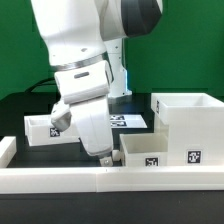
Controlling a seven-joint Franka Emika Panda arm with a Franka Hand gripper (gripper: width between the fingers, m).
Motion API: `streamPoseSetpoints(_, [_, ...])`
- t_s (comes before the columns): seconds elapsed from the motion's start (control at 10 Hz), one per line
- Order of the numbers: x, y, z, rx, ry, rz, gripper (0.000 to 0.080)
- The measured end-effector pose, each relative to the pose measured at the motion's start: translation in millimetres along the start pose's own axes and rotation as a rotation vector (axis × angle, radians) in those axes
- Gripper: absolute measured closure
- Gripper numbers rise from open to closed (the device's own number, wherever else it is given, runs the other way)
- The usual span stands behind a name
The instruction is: Assemble drawer
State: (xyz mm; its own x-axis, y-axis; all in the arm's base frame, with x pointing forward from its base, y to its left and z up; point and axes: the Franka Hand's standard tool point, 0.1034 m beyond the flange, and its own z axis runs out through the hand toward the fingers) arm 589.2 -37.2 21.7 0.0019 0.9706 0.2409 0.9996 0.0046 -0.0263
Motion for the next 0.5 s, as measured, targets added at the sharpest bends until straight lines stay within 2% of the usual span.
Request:
streamPoseSetpoints(0.1, [4.8,0.3,1.6,-0.004,0.002,-0.001,0.0151])
streamPoseSetpoints(0.2, [7.9,2.9,3.2,-0.033,-0.004,-0.006,0.0151])
streamPoseSetpoints(0.3, [14.8,1.7,5.9,-0.029,-0.001,-0.001,0.0151])
streamPoseSetpoints(0.4, [21.0,3.2,7.3,-0.035,-0.003,0.003,0.0151])
streamPoseSetpoints(0.5, [25.3,4.7,9.3,-0.058,-0.01,0.005,0.0151])
